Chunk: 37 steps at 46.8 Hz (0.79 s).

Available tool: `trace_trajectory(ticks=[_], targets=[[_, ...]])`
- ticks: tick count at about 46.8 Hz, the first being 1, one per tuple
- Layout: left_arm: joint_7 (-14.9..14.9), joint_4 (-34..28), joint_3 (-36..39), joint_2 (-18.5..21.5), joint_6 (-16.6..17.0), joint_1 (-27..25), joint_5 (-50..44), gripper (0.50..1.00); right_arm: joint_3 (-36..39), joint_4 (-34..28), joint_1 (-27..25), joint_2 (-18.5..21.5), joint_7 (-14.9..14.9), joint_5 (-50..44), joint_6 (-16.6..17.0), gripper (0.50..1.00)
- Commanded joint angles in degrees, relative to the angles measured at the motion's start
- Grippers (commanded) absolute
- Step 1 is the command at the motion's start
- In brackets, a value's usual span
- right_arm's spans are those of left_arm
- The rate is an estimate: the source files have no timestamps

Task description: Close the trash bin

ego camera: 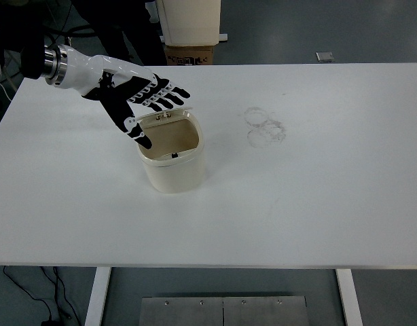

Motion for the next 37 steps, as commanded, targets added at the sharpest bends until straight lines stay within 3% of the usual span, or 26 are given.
trace_trajectory(ticks=[1,37], targets=[[0.0,-0.2,0.4,-0.2,0.0,0.2,0.0,1.0,0.0,0.0,0.0,0.0,0.0,0.0,0.0,0.991],[0.0,-0.3,0.5,-1.8,0.4,5.3,0.0,1.0,0.0,0.0,0.0,0.0,0.0,-0.1,0.0,0.991]])
